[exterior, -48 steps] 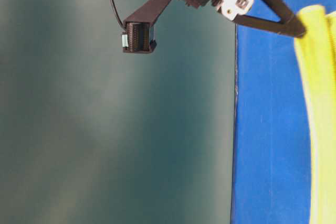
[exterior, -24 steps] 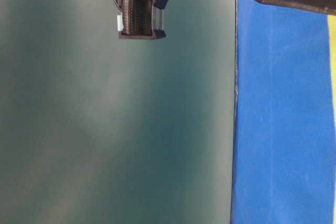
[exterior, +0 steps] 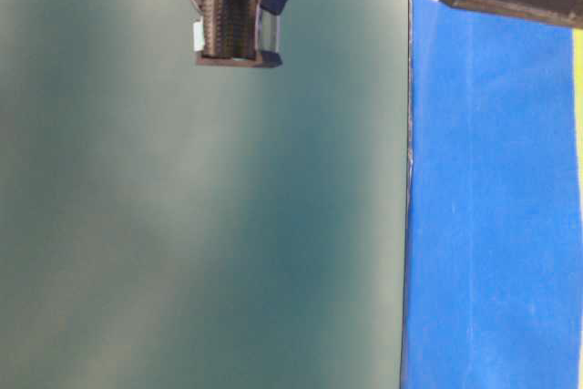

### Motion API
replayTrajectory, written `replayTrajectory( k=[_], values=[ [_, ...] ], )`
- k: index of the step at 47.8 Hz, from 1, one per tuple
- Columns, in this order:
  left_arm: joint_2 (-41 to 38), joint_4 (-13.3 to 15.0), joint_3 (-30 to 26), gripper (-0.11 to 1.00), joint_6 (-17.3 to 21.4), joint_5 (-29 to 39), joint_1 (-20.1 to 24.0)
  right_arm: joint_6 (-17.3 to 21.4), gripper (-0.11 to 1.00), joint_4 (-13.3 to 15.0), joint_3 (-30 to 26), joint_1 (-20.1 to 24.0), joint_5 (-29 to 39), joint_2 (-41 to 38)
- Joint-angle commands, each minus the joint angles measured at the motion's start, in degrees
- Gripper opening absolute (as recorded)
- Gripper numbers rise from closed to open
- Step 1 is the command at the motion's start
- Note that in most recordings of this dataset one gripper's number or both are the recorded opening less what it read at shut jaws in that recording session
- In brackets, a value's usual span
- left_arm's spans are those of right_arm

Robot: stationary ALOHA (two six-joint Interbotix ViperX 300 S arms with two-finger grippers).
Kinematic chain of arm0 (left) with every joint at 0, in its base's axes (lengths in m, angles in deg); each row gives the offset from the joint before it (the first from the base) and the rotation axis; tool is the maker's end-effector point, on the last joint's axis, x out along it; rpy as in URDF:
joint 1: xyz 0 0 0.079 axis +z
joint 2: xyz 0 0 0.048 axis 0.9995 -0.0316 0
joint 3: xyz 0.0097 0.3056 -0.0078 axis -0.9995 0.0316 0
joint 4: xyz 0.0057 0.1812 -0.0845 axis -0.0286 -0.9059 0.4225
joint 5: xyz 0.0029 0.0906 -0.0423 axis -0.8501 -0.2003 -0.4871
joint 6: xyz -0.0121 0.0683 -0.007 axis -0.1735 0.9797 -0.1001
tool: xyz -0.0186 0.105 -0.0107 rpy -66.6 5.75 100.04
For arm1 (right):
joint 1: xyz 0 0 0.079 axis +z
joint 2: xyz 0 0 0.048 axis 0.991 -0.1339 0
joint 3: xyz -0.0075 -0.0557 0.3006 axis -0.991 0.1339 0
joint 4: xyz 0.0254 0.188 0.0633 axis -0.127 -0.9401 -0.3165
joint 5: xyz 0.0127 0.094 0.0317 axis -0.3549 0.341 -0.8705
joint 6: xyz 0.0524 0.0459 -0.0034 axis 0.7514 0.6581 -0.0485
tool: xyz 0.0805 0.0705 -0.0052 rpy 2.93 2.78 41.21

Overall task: Fold the yellow towel.
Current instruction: 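Pull both held corners toward the near edge, folding the towel in half, then release the corners and regrasp the folded edge's two ends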

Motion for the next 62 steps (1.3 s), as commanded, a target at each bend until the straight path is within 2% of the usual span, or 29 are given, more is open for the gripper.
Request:
replayTrajectory(
  k=[1,5,8,12,18,25,32,39,46,56,62],
  values=[
    [1.41,0.00,-1.14,0.43,-0.09,0.00,-0.09,-0.18,0.44,0.00,-1.93,0.97,0.26,0.97],
    [3.16,0.00,-1.41,0.67,0.00,0.62,-0.18,-0.44,0.64,0.35,-2.55,1.76,1.58,2.29],
    [5.19,0.00,-1.58,0.77,0.18,1.76,-0.18,-0.53,0.65,0.97,-2.81,2.02,2.46,3.96],
    [8.17,0.00,-1.58,0.72,0.53,3.87,-0.09,-0.62,0.60,1.67,-2.72,2.02,3.34,6.42],
    [11.78,-0.26,-0.44,0.68,1.23,4.92,0.97,-0.62,0.61,3.96,-1.85,1.41,3.43,9.32],
    [12.13,-0.35,0.97,0.68,2.37,4.92,6.24,-0.53,0.61,4.66,-0.53,-2.99,3.34,9.32],
    [10.20,-0.44,2.37,0.68,4.75,4.66,12.39,-0.53,0.61,5.10,0.44,-6.94,3.16,6.86],
    [8.35,-0.44,3.25,0.68,7.38,3.16,16.35,-0.53,0.61,5.19,0.44,-9.40,2.46,2.72],
    [5.98,-0.44,4.57,0.68,9.14,-0.44,19.16,-0.53,0.61,5.36,0.18,-10.55,0.88,-0.70],
    [0.79,-0.44,6.50,0.65,9.32,-3.96,23.03,-0.53,0.61,5.27,0.53,-12.13,-0.26,-3.34],
    [-1.41,-0.44,6.15,0.64,9.32,-4.92,23.29,-0.53,0.60,5.36,0.53,-12.22,-1.05,-4.57]
  ],
)
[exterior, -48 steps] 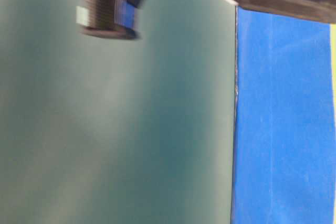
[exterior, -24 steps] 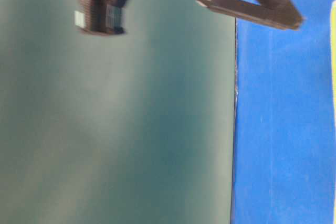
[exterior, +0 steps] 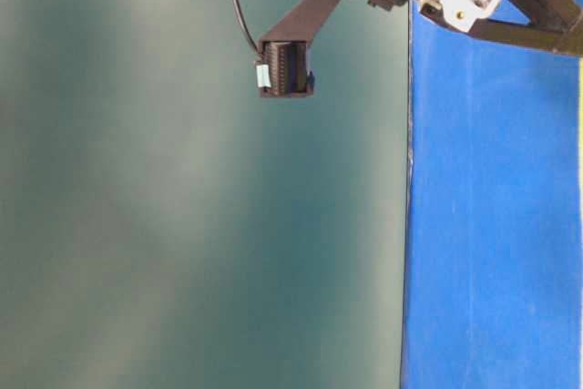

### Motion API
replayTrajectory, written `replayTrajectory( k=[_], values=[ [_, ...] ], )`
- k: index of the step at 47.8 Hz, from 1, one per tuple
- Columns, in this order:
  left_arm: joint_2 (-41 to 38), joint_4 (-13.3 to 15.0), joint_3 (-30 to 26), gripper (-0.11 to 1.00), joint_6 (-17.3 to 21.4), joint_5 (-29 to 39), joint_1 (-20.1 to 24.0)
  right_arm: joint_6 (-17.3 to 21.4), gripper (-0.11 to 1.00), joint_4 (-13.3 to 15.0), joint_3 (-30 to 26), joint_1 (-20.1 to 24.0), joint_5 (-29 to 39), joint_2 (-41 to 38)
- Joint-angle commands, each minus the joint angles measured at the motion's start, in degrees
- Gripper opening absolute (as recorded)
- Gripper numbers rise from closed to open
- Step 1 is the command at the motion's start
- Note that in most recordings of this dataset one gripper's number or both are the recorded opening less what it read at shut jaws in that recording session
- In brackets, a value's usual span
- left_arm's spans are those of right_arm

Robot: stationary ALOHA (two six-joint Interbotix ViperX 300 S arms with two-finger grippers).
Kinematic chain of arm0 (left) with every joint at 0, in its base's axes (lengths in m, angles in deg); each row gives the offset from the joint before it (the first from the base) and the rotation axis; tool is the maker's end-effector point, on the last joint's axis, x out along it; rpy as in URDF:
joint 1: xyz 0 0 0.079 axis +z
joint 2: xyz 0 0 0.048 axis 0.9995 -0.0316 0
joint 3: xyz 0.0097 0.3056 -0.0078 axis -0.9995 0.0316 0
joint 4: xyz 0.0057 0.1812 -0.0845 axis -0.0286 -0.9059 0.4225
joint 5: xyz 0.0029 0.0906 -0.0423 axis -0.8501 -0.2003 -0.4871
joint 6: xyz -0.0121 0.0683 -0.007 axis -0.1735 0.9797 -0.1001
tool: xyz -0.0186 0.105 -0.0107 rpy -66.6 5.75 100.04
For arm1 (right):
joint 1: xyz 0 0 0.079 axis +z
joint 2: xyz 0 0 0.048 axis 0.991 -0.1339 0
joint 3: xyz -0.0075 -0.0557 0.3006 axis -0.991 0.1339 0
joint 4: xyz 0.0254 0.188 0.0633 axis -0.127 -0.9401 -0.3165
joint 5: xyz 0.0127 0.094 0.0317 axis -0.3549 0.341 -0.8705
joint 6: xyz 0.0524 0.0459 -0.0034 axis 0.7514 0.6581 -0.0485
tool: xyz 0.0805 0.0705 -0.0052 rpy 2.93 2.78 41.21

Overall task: Fold the yellow towel.
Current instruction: 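Release the corners and regrasp the folded edge's two ends, then lift the folded strip and swing it to a vertical orientation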

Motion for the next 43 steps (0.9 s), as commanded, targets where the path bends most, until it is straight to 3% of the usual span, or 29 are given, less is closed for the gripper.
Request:
replayTrajectory(
  k=[1,11,17,20,27,29,43],
  values=[
    [-0.70,-0.18,-0.70,0.64,0.00,-0.53,0.26,-0.09,0.60,0.18,-0.35,0.00,-0.79,-0.26],
    [-0.79,-0.18,-0.97,0.63,-0.09,0.09,0.18,-0.09,0.57,0.09,-0.44,0.53,-0.44,-0.35],
    [-0.70,-0.18,-1.32,0.54,-0.18,1.76,-0.62,0.00,0.50,0.09,-0.53,1.67,0.44,-0.44],
    [-0.70,-0.18,-1.85,0.41,0.00,3.16,-1.23,0.00,0.40,0.09,-0.62,2.11,1.14,-0.44],
    [-0.97,-0.18,-2.90,0.08,0.18,5.80,-2.11,0.35,0.02,0.00,-0.35,2.90,1.67,-0.35],
    [-0.97,-0.18,-2.90,0.03,0.18,5.98,-2.20,0.35,0.02,-0.09,-0.35,2.90,1.67,-0.44],
    [1.41,-0.09,-3.96,0.02,-0.18,7.91,-2.99,0.44,0.02,-0.09,-0.88,2.90,1.85,0.62]
  ],
)
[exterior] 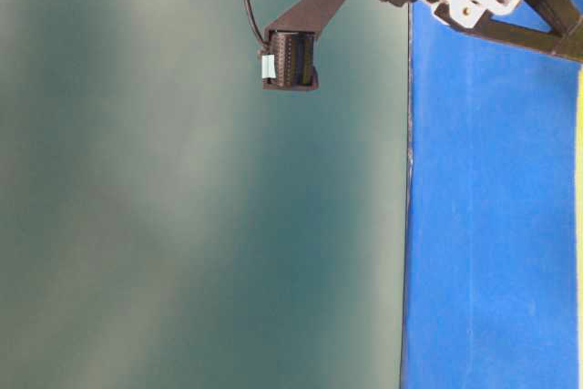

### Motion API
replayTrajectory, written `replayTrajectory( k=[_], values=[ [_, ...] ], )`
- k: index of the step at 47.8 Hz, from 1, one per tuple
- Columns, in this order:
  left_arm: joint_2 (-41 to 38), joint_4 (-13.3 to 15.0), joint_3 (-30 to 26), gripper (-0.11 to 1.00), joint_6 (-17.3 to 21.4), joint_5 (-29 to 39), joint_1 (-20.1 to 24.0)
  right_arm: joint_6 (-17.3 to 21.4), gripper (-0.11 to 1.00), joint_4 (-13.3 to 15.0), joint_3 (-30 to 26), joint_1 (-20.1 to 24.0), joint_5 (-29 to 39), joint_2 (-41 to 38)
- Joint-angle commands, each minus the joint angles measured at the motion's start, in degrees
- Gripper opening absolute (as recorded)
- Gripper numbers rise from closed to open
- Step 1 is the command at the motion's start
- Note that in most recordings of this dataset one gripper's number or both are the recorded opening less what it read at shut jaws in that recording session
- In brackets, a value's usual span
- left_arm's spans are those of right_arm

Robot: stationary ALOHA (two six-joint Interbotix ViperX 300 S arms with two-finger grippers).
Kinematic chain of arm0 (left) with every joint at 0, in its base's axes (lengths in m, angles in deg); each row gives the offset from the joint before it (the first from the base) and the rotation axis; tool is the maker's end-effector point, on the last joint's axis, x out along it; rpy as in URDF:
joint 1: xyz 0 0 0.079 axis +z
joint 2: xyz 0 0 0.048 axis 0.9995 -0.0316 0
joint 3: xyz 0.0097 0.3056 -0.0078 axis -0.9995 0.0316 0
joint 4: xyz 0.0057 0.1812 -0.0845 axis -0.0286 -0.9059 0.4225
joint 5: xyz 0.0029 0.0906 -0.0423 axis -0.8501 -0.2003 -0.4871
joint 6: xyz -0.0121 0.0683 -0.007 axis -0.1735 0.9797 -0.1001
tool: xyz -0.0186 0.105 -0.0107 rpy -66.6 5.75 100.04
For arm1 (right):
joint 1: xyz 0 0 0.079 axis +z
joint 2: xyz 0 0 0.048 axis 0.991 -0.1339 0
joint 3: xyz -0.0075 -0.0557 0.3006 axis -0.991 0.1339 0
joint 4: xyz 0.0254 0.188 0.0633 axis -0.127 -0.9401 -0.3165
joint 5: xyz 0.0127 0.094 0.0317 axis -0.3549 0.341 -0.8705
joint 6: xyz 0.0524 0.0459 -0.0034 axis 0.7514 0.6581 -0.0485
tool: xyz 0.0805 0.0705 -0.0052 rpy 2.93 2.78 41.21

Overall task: Fold the yellow towel.
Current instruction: 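Lift the folded strip and swing it to a vertical orientation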

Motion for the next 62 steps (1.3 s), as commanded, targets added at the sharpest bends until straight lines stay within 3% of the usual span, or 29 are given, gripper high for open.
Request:
replayTrajectory(
  k=[1,14,24,44,55,62],
  values=[
    [2.29,-0.09,-1.41,0.02,-0.18,1.32,-0.53,-0.09,0.02,-0.09,-0.79,0.44,0.53,1.76],
    [13.54,-0.09,-7.56,0.02,0.35,16.00,-2.11,-0.44,0.02,1.14,-1.93,0.53,8.96,12.48],
    [21.62,-0.09,-10.11,0.02,0.18,21.53,-3.25,-0.26,0.02,3.60,-4.04,0.53,15.56,20.04],
    [22.50,-0.09,-10.37,0.02,0.09,15.91,-6.42,0.09,0.02,6.24,-4.13,-1.58,15.82,21.53],
    [17.84,-0.53,-12.74,0.02,0.97,6.15,-11.43,0.09,0.02,8.53,-4.57,-8.53,15.47,21.53],
    [11.87,-0.62,-16.88,0.02,5.98,1.85,-13.89,0.09,0.02,10.20,-5.01,-13.54,13.97,21.45]
  ],
)
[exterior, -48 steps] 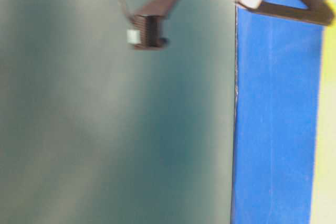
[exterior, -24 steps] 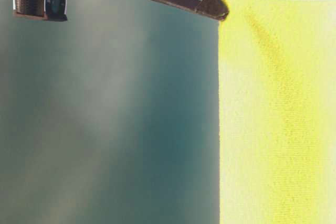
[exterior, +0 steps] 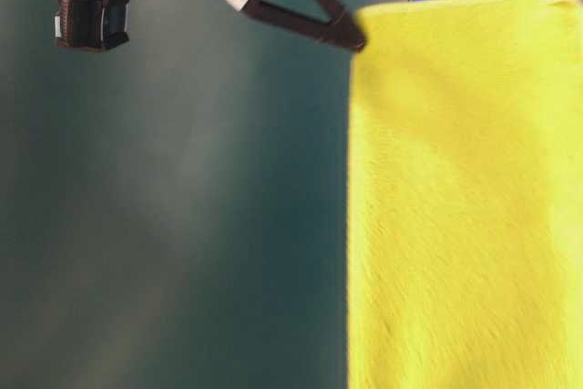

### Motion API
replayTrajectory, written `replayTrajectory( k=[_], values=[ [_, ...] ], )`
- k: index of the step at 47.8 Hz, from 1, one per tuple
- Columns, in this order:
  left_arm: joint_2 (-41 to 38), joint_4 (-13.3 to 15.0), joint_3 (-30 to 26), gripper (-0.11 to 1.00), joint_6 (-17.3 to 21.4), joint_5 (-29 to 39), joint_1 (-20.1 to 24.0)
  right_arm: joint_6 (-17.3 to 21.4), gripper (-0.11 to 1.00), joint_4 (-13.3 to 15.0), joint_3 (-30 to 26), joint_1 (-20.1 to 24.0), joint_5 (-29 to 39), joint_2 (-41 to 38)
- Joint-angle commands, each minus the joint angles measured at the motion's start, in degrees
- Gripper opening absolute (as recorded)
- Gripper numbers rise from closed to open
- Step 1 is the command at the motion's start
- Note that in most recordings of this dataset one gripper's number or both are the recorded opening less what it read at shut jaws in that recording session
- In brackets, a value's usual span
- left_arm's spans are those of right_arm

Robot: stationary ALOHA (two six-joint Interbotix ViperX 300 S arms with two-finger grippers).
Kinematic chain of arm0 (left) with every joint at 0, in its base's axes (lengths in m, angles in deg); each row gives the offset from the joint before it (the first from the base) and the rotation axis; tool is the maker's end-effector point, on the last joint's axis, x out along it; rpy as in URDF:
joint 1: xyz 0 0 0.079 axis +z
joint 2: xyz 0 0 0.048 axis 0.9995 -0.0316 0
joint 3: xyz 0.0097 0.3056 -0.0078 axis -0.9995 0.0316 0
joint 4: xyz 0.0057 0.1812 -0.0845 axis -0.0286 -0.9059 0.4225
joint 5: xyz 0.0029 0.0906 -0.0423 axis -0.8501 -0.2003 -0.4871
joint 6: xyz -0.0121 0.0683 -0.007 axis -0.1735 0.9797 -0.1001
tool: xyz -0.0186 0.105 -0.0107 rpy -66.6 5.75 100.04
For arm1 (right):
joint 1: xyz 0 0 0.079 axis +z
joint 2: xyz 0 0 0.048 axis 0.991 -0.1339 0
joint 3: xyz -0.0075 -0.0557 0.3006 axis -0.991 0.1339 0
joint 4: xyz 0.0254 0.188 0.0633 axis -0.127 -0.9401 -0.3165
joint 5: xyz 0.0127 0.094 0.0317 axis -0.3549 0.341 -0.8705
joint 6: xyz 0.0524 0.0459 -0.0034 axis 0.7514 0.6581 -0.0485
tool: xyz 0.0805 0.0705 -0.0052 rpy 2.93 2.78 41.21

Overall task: Fold the yellow towel.
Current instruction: 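Lift the folded strip and swing it to a vertical orientation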

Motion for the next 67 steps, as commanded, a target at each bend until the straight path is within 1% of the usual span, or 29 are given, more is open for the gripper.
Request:
replayTrajectory(
  k=[1,7,12,21,28,37,43,51,60,67],
  values=[
    [-3.52,-0.18,-4.31,0.02,2.72,-2.64,-1.85,-0.09,0.02,1.14,-1.76,-2.90,-1.23,0.79],
    [-8.88,-0.09,-9.58,0.02,7.65,-3.69,-2.81,-0.18,0.02,2.55,-2.37,-6.68,-3.43,0.35],
    [-13.36,-0.09,-14.06,0.02,10.28,-3.69,-2.81,-0.53,0.02,3.43,-3.60,-9.40,-4.48,-0.53],
    [-20.21,-0.09,-21.45,0.02,14.41,-3.96,-2.81,-0.88,0.02,4.92,-6.33,-12.48,-5.01,-2.90],
    [-23.38,-0.09,-24.87,0.02,16.00,-3.96,-2.64,-0.79,0.02,5.98,-8.70,-13.36,-5.01,-4.83],
    [-25.22,-0.09,-26.10,0.02,16.00,-4.04,-2.55,-0.88,0.02,6.15,-9.14,-13.36,-5.27,-5.27],
    [-25.49,-0.09,-26.37,0.02,16.17,-5.27,-2.46,-0.88,0.02,6.15,-8.35,-13.36,-5.27,-4.57],
    [-28.39,-0.09,-29.09,0.02,17.31,-10.63,-1.05,-0.62,0.02,6.15,-4.92,-14.59,-5.10,-1.41],
    [-35.24,-0.09,-37.18,0.02,21.36,-11.60,-0.09,-0.18,0.02,6.15,0.18,-16.44,-5.10,4.13],
    [-39.81,-0.09,-42.54,0.02,22.41,-11.69,0.53,-0.44,0.02,6.15,2.72,-16.87,-4.22,7.21]
  ],
)
